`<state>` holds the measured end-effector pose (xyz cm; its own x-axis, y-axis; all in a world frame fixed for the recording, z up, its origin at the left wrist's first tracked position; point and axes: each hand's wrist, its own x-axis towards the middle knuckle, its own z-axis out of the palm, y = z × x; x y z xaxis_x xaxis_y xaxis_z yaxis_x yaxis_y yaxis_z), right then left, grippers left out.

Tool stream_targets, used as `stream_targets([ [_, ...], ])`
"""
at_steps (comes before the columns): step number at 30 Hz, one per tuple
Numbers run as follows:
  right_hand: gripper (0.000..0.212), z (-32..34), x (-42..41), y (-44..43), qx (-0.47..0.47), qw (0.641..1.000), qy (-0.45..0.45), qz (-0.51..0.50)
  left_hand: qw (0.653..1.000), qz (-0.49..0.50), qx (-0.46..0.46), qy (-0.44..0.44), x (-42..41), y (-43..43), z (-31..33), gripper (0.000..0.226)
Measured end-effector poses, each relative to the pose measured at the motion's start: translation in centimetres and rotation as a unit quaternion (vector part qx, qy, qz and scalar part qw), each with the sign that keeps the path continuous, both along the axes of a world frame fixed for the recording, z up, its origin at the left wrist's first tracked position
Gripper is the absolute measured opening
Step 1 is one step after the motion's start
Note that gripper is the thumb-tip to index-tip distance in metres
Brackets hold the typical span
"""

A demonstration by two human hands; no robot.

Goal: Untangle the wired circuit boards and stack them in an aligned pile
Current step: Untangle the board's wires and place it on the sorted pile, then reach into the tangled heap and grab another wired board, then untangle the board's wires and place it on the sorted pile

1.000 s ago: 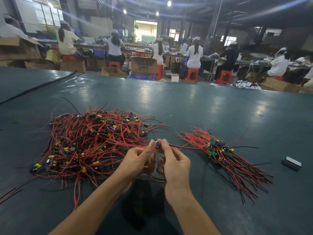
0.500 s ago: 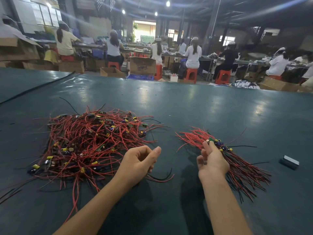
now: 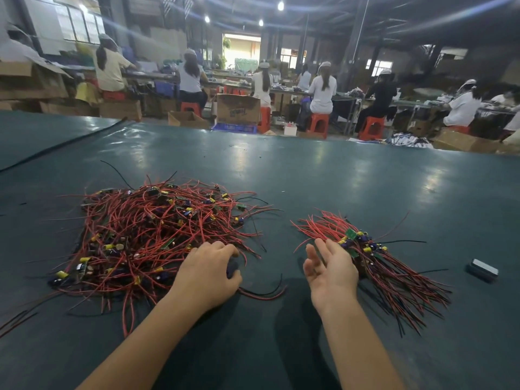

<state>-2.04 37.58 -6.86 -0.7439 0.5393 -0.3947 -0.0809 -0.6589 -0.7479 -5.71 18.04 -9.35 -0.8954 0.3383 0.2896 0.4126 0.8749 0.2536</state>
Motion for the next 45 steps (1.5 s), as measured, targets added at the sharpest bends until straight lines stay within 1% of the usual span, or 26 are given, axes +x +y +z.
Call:
stream_targets([
  [1,0.039,-0.1,0.0,-0.3,0.010,1.000,0.000,0.001,1.000,0.004,-0.001,0.009,0.0,-0.1,0.2,0.040],
  [3,0.052,-0.2,0.0,-0.8,0.035,0.999,0.005,0.005,0.999,0.020,-0.025,0.031,0.1,-0.1,0.5,0.042],
  [7,0.056,-0.2,0.2,-1.3,0.072,0.997,0.011,0.021,0.995,0.042,-0.083,0.041,0.5,0.2,0.7,0.041],
  [10,0.053,-0.1,0.4,-1.5,0.085,0.996,0.016,0.025,0.995,0.034,-0.080,0.050,0.8,0.5,1.0,0.032],
  [13,0.045,0.2,0.5,-1.9,0.095,0.995,0.016,0.033,0.996,-0.011,0.009,0.093,1.2,0.7,1.5,0.028],
  [15,0.030,0.5,0.5,-2.1,0.104,0.994,0.018,0.040,0.978,-0.065,0.112,0.166,1.5,0.8,1.9,0.024],
  [18,0.009,0.7,0.6,-2.3,0.139,0.988,0.029,0.062,0.940,-0.121,0.210,0.240,1.8,0.9,2.4,0.015],
  [20,0.009,0.7,0.9,-2.7,0.227,0.970,0.047,0.067,0.922,-0.146,0.254,0.253,1.7,0.8,2.5,0.011],
  [22,0.019,0.6,1.2,-3.1,0.331,0.938,0.075,0.077,0.908,-0.161,0.286,0.259,1.7,0.9,2.4,0.012],
  [23,0.027,0.7,1.3,-3.1,0.349,0.928,0.084,0.099,0.900,-0.168,0.301,0.267,1.8,0.9,2.5,0.012],
  [24,0.036,0.9,1.3,-2.9,0.333,0.929,0.086,0.134,0.889,-0.177,0.317,0.279,1.8,0.9,2.6,0.010],
  [25,0.046,1.1,1.2,-2.4,0.288,0.937,0.086,0.178,0.877,-0.186,0.333,0.293,1.9,0.9,2.7,0.011],
  [27,0.060,1.5,1.1,-1.1,0.156,0.946,0.101,0.267,0.853,-0.206,0.358,0.320,1.8,1.0,3.1,0.017],
  [28,0.062,1.7,1.1,-0.5,0.103,0.946,0.110,0.288,0.844,-0.213,0.371,0.324,1.8,1.0,3.2,0.018],
  [29,0.059,1.7,1.0,0.0,0.086,0.945,0.110,0.295,0.838,-0.213,0.390,0.316,1.7,1.1,3.2,0.018],
  [31,0.048,1.4,0.8,0.3,0.128,0.944,0.081,0.292,0.831,-0.192,0.456,0.256,1.7,1.2,3.1,0.018],
  [32,0.042,1.2,0.7,0.1,0.152,0.942,0.065,0.292,0.818,-0.171,0.509,0.205,1.7,1.3,3.1,0.019],
  [33,0.038,1.0,0.7,-0.3,0.167,0.940,0.051,0.293,0.795,-0.146,0.571,0.143,1.6,1.4,3.1,0.019],
  [34,0.036,0.9,0.7,-0.8,0.179,0.938,0.044,0.295,0.758,-0.118,0.637,0.073,1.5,1.3,3.1,0.018],
  [35,0.034,0.7,0.7,-1.3,0.193,0.935,0.039,0.296,0.709,-0.091,0.699,-0.003,1.3,1.3,3.3,0.017],
  [36,0.031,0.6,0.7,-1.9,0.207,0.932,0.036,0.295,0.649,-0.074,0.753,-0.084,1.1,1.2,3.4,0.016],
  [38,0.027,0.3,0.7,-3.0,0.217,0.932,0.032,0.289,0.536,-0.058,0.814,-0.217,0.8,1.2,3.5,0.016],
  [39,0.026,0.2,0.7,-3.6,0.212,0.934,0.030,0.285,0.499,-0.049,0.825,-0.261,0.8,1.4,3.4,0.018],
  [41,0.025,-0.1,0.7,-4.8,0.197,0.943,0.029,0.268,0.462,-0.038,0.826,-0.322,1.2,1.9,3.3,0.022],
  [43,0.022,-0.3,0.8,-5.8,0.177,0.954,0.030,0.240,0.446,-0.024,0.818,-0.363,1.7,2.4,3.2,0.023],
  [45,0.018,-0.5,0.9,-6.5,0.175,0.964,0.030,0.200,0.436,-0.012,0.816,-0.378,1.7,2.8,3.0,0.016],
])
